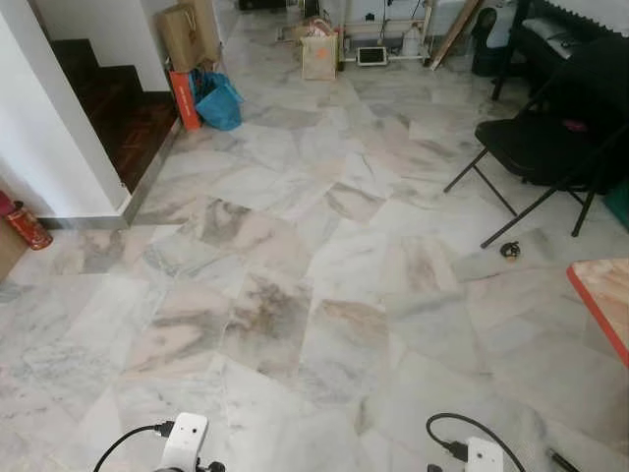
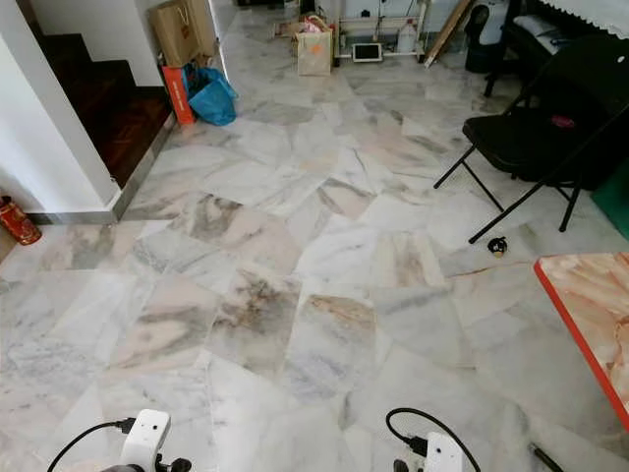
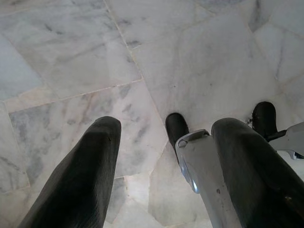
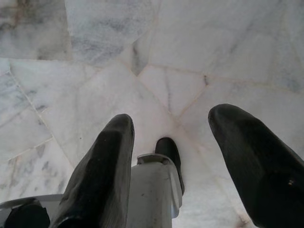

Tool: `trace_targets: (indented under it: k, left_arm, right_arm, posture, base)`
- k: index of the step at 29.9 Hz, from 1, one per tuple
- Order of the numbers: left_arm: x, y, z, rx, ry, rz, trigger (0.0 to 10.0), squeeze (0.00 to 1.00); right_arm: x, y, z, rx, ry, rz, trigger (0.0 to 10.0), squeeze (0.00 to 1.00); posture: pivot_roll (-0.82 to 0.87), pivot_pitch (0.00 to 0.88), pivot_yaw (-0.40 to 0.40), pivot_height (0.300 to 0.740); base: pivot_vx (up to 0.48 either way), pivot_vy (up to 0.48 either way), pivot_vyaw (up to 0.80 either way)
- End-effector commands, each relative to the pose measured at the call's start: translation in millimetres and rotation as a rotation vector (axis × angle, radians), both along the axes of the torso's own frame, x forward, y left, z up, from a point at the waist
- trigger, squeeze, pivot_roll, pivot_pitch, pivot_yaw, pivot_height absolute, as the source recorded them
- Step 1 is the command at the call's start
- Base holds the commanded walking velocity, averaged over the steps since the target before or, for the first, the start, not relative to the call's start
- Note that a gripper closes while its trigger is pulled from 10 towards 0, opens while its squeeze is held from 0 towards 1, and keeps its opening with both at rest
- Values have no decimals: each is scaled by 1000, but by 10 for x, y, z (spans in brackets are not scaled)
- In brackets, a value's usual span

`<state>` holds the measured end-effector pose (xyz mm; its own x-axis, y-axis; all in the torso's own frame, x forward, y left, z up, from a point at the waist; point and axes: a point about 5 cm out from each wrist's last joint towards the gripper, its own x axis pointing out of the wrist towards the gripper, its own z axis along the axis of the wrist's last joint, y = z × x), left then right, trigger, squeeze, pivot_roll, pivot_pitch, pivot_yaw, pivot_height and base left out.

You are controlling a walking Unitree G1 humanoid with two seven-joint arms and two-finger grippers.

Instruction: Hang hanger

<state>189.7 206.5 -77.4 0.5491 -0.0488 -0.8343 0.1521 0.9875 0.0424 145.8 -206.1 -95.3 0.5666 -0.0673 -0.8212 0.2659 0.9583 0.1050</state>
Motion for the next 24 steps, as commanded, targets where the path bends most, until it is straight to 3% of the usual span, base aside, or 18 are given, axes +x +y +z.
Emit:
trace_targets:
  k: [1,14,24]
  left_arm:
    - [-61,29,-28,1,29,17,10000,0]
    - [-87,-47,-57,-20,16,91,10000,0]
    - [-86,-6,-48,-7,-3,125,10000,0]
  right_arm:
    - [2,16,-1,18,-6,-17,10000,0]
    - [133,-118,74,-22,-28,35,10000,0]
    - [240,-99,118,-16,-60,51,10000,0]
  posture:
    - [-19,0,48,740]
    - [11,0,-37,740]
    - [13,0,-26,740]
  base:
    - [0,0,0]
    - [0,0,0]
    - [0,0,0]
